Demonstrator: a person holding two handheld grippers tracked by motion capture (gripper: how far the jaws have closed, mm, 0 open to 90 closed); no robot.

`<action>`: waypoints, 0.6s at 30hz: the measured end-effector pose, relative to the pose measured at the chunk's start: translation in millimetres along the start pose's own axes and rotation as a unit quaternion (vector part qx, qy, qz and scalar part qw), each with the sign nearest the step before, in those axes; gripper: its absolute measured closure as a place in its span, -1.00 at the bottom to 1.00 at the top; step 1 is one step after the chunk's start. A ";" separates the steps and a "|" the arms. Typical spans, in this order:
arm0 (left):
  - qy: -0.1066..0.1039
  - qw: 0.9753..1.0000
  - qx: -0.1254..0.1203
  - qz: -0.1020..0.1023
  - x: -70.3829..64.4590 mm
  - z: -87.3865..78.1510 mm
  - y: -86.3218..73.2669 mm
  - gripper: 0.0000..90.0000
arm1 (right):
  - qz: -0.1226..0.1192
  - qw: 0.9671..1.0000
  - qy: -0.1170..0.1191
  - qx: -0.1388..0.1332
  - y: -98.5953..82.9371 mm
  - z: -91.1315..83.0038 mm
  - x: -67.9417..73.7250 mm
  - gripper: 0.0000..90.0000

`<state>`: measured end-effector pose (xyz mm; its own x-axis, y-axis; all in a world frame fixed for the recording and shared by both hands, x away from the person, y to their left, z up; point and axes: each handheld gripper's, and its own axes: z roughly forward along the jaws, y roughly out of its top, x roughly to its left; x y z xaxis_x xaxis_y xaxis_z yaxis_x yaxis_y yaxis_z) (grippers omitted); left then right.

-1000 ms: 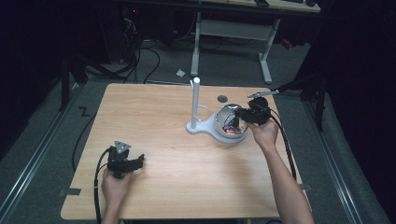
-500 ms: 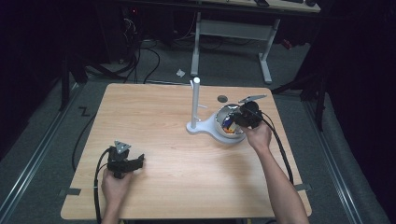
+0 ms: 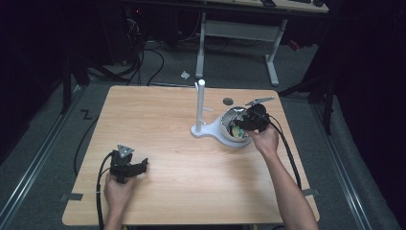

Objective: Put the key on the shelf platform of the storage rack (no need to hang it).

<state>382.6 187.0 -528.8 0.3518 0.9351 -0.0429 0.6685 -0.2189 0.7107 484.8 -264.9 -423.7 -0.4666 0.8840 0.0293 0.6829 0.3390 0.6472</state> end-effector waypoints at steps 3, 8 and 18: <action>0.000 1.000 0.000 0.000 0.0 0.0 0.0 -0.49 | -0.001 1.000 0.003 -0.007 0.2 -5.1 0.8 0.08; -0.001 1.000 0.001 0.000 0.2 -0.1 0.0 -0.49 | 0.000 1.000 0.004 -0.028 -2.0 -16.2 -0.4 0.06; 0.000 1.000 0.000 0.000 0.0 0.0 0.0 -0.49 | 0.008 0.998 -0.009 -0.057 -11.4 -51.2 -7.6 0.02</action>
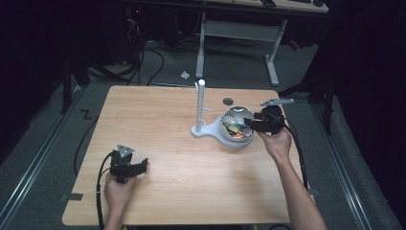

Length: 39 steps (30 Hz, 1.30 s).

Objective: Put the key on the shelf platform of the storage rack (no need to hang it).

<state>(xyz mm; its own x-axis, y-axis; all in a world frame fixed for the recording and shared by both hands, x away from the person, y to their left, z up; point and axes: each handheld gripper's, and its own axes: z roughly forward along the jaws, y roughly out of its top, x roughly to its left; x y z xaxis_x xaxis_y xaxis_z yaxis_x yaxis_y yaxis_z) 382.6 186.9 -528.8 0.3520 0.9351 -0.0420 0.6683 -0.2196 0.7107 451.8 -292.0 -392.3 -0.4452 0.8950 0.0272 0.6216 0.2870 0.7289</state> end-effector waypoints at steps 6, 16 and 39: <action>0.000 1.000 0.000 0.000 -0.1 0.0 0.0 -0.49 | -0.004 1.000 0.001 -0.019 -0.7 -21.2 2.5 0.03; 0.001 1.000 0.000 0.001 -0.3 0.1 0.0 -0.49 | 0.006 0.999 -0.005 -0.035 -11.8 -56.1 0.8 0.04; 0.001 1.000 0.001 0.002 -0.5 0.1 0.1 -0.49 | 0.017 0.997 -0.010 -0.074 -33.1 -98.5 2.8 0.08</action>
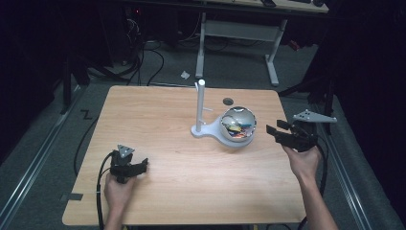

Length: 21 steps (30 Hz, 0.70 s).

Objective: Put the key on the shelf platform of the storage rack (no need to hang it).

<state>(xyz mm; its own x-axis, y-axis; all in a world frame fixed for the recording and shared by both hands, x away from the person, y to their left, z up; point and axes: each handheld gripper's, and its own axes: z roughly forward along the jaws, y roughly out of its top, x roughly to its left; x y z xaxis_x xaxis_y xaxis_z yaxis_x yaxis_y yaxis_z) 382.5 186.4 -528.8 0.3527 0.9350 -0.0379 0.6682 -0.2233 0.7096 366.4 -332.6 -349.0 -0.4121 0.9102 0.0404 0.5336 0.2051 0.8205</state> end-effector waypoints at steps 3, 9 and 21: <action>0.000 1.000 0.000 0.000 0.1 0.0 0.0 -0.49 | -0.003 1.000 -0.002 -0.002 -1.2 -4.8 2.4 0.09; 0.000 1.000 0.000 -0.001 0.1 0.0 0.0 -0.49 | 0.000 1.000 -0.009 -0.008 -3.8 -15.7 5.8 0.11; 0.000 1.000 0.000 0.000 0.1 0.0 0.0 -0.49 | 0.009 1.000 -0.018 -0.007 -13.8 -28.2 10.6 0.13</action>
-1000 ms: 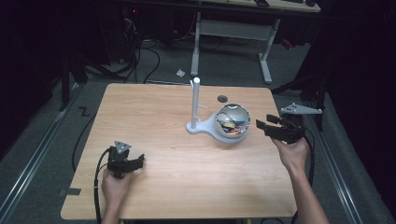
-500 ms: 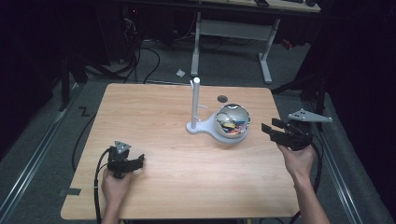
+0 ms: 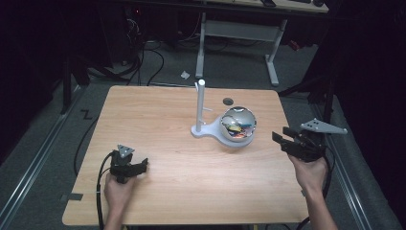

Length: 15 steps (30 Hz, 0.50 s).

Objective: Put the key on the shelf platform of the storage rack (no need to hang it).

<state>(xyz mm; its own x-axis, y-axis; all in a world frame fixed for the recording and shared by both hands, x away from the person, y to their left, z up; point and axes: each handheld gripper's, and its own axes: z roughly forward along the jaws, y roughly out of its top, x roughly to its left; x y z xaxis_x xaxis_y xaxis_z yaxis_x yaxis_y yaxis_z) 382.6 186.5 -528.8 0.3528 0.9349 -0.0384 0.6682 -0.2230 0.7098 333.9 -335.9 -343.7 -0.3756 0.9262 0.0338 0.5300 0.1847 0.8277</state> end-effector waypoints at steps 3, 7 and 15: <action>0.000 1.000 0.000 0.001 -0.1 0.0 0.0 -0.49 | 0.007 1.000 -0.002 -0.007 -5.1 -2.5 -1.2 0.13; 0.001 1.000 0.000 0.001 -0.2 0.1 0.0 -0.49 | 0.006 1.000 -0.005 -0.003 -10.9 -4.1 -0.8 0.13; 0.001 1.000 0.000 0.001 -0.2 0.1 0.0 -0.49 | 0.009 1.000 -0.004 -0.002 -22.9 -3.0 1.5 0.14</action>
<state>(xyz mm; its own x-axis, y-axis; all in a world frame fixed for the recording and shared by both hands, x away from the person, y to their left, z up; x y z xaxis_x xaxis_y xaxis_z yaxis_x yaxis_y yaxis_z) 382.6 186.3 -528.8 0.3534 0.9348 -0.0357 0.6678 -0.2253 0.7094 318.8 -339.7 -361.0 -0.3603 0.9318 0.0437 0.5328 0.1672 0.8296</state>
